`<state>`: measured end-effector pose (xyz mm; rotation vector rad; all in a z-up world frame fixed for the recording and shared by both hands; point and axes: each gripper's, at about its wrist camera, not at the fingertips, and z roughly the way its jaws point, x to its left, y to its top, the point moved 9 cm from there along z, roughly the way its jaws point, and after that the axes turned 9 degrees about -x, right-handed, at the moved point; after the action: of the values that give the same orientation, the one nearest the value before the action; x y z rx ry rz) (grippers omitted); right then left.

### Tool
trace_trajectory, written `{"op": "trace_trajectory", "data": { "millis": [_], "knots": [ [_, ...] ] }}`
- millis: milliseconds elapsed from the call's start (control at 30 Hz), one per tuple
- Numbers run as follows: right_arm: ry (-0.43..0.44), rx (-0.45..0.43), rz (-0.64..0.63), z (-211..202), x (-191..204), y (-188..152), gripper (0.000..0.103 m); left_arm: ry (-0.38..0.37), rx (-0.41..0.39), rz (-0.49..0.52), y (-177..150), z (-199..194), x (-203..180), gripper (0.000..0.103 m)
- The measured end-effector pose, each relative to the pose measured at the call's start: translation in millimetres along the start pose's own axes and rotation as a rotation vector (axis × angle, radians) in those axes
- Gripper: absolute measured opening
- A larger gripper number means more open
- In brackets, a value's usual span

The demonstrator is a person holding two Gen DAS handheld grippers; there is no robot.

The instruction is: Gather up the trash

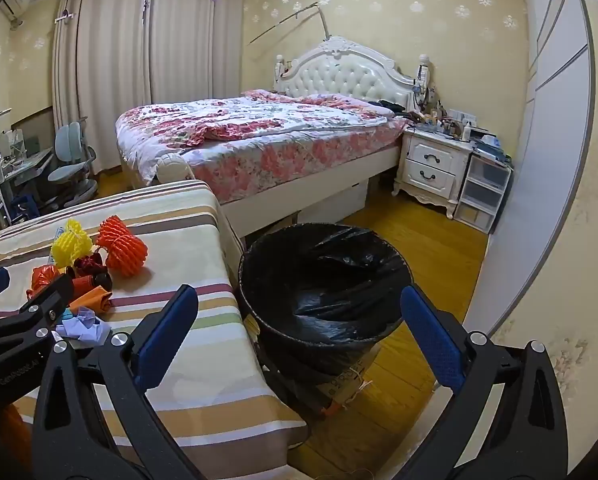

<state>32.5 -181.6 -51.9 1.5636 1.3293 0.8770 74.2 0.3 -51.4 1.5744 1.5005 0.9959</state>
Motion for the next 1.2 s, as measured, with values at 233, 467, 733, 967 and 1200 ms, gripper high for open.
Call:
{"op": "trace_trajectory", "data": {
  "millis": [233,467,733,967,1200],
  "knots": [
    [-0.005,-0.005,-0.006,-2,-1,0,0.099,-0.01,0.012,-0.017,-2,-1,1,0.097],
    [-0.001,-0.002,-0.003,-1,-2,-1,0.099,-0.009,0.016,-0.02,-1,-1,2,0.097],
    [-0.003,0.003,-0.001,0,-5,-4,0.099,-0.009,0.021,-0.021,-7,-2,1,0.097],
    [-0.004,0.005,-0.001,-1,-7,-4,0.099,-0.01,0.019,-0.019,-10,1,-2,0.097],
    [-0.004,0.007,-0.001,-1,-8,-4,0.099,-0.012,0.021,-0.018,-11,1,-3,0.097]
  ]
}}
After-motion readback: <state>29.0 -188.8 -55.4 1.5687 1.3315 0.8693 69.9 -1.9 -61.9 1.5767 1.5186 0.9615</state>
